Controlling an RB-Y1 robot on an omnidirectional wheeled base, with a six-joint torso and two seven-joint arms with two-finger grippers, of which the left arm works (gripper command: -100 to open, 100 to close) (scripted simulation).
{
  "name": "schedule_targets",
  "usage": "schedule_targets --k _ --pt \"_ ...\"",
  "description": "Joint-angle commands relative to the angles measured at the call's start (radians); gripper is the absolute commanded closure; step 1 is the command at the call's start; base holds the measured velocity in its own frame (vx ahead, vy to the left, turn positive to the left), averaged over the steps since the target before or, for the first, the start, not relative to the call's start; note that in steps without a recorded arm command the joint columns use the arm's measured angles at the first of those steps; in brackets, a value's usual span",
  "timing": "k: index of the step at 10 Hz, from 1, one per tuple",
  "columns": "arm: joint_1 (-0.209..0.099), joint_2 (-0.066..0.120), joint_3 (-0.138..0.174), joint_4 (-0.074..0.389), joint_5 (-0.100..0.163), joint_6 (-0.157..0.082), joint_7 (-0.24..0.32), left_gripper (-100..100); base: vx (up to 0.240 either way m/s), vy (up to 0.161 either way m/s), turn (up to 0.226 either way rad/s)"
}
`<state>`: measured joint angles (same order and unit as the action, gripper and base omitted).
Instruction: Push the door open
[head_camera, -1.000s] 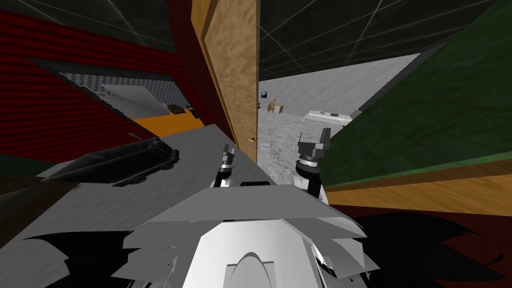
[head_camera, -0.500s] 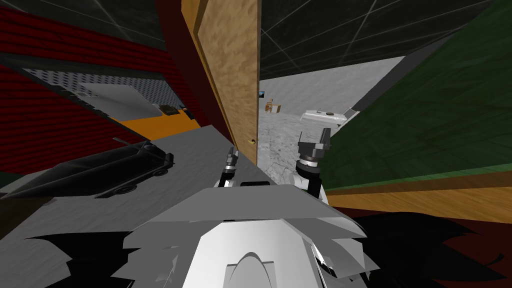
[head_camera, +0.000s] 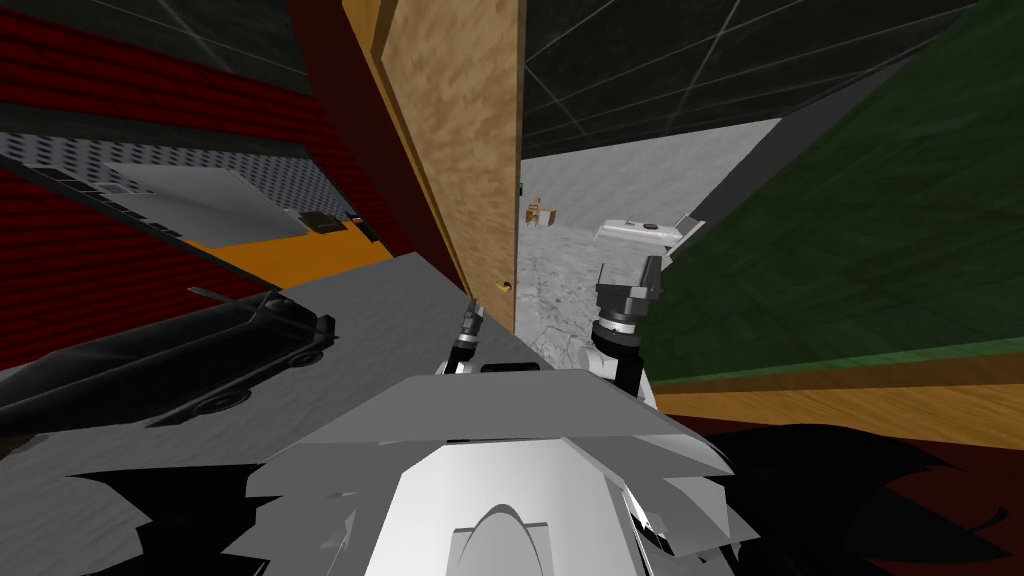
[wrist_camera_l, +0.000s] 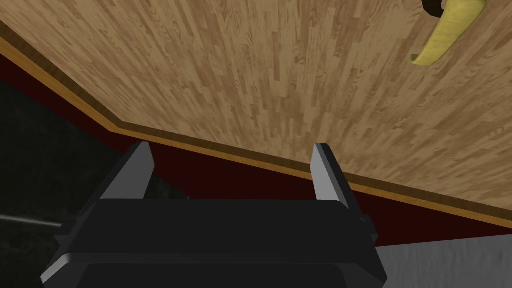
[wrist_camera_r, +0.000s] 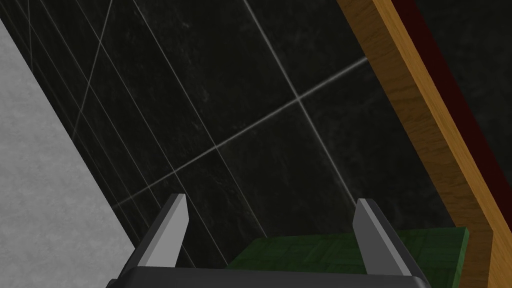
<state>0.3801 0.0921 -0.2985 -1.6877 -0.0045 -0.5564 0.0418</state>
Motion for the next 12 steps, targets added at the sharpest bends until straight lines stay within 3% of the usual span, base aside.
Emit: schedule_targets --k 1,8,9,10,12 --pt "-0.014 0.006 -0.014 0.049 -0.001 -0.018 0.002 -100 0.079 0.066 -0.079" --pt "-0.057 0.017 -0.084 0.215 -0.012 -0.067 -0.001 -100 0.085 0.083 -0.086" --pt "-0.069 0.019 -0.102 0.259 -0.015 -0.08 -0.002 -100 0.109 0.11 -0.143" --pt "-0.069 0.019 -0.102 0.259 -0.015 -0.08 -0.002 -100 0.087 0.085 -0.063" --pt "-0.08 0.021 -0.121 0.304 -0.018 -0.093 -0.003 -100 0.057 0.059 -0.059"
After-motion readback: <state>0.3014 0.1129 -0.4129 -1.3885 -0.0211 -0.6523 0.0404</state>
